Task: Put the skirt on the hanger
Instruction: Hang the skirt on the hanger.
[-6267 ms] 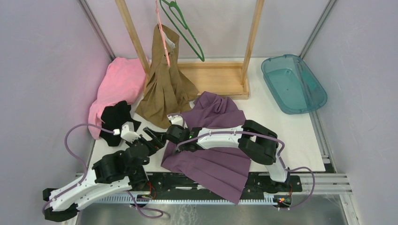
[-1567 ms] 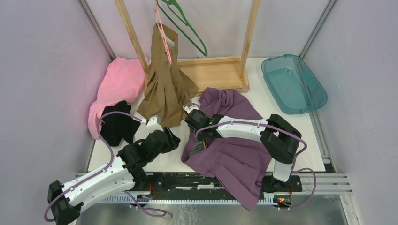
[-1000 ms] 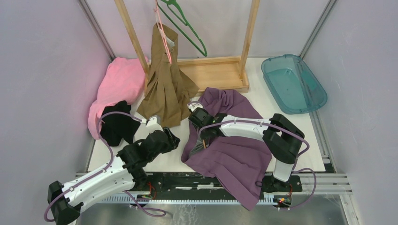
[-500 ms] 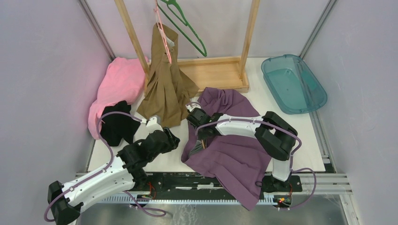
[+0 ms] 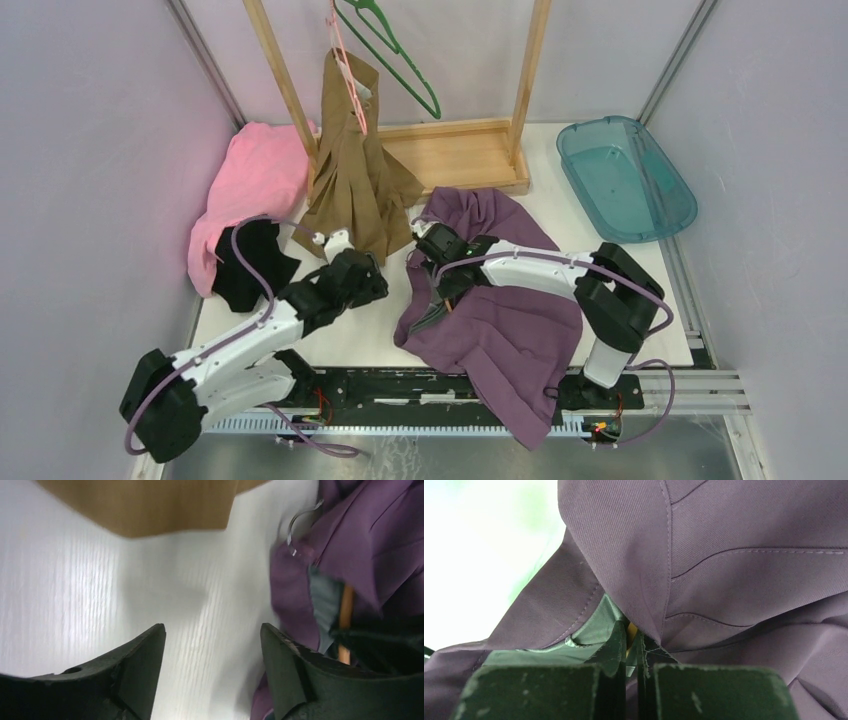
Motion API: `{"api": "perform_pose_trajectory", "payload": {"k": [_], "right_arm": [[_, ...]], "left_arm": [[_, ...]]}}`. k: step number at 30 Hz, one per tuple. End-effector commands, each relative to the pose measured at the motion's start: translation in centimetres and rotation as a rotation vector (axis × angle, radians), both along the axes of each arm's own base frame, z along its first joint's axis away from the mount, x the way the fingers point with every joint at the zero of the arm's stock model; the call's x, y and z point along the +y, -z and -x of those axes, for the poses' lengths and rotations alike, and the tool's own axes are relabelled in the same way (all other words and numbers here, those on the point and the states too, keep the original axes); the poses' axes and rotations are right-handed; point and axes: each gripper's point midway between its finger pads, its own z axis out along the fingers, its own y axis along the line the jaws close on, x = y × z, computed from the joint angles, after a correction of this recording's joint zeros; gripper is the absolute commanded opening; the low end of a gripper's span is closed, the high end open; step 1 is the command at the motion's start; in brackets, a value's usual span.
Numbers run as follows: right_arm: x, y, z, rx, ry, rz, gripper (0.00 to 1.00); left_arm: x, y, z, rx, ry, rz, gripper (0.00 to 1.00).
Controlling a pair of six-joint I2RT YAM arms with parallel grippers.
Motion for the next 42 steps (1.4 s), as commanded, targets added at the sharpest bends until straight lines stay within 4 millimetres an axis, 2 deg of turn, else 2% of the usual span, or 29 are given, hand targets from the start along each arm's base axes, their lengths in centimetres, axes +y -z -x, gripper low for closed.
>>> {"api": "perform_pose_trajectory", "payload": {"k": [1,5,9,12,17,23,27,30,34,38,42], "right_arm": [[0.5,-2.1,-0.4,-0.086,-0.126,-0.061,0.01],[0.3,-1.7,0.6,-0.071,-0.138,-0.098,0.01],[0.0,-1.8,1.2,-0.067,-0.150,-0.120,0.01],[0.1,-2.2,1.6,-0.068,-0.173,-0.144,0.01],[0.1,-2.7,3.0,-0.052,-0.231,-0.188,0.01],[-1.7,-3.5,4.6,-0.048,-0.249,-0.204,0.01],[-2.6,-4.5,5.7,-0.049,-0.270,-0.221,0.01],[-3.3,-5.4,6.3,-0.056,-0.279,-0.234,0.01],[-4.0,-5.5,6.9,-0.051,-0.283,-0.234,0.01],[-4.3,-5.3,7.4,-0.040,-0.284,-0.246,0.01],[-4.6,-5.2,7.9,-0.030,-0.288,-0.247,0.01]], "left_arm": [[-3.3,-4.9,-5.8,-0.153,0.103,0.103,0.81],[-6.2,-6.3,-8.4,-0.209,0.216,0.144,0.92],[-9.8,-7.1,-7.8,-0.220,0.382,0.262,0.94],[-10.6,-6.5,-7.0,-0.187,0.440,0.291,0.95],[-9.4,-2.8,-6.7,-0.077,0.389,0.210,0.96],[-8.9,-0.8,-7.2,-0.044,0.342,0.179,0.96],[-7.9,-0.8,-8.8,-0.065,0.278,0.114,0.97],[-6.3,-0.9,-10.0,-0.075,0.195,0.064,0.98],[-4.4,-1.0,-11.6,-0.092,0.081,0.085,0.99],[-4.8,-0.7,-12.9,-0.076,0.061,0.106,0.98],[-5.8,-1.4,-13.8,-0.097,0.072,0.143,0.96]]}}
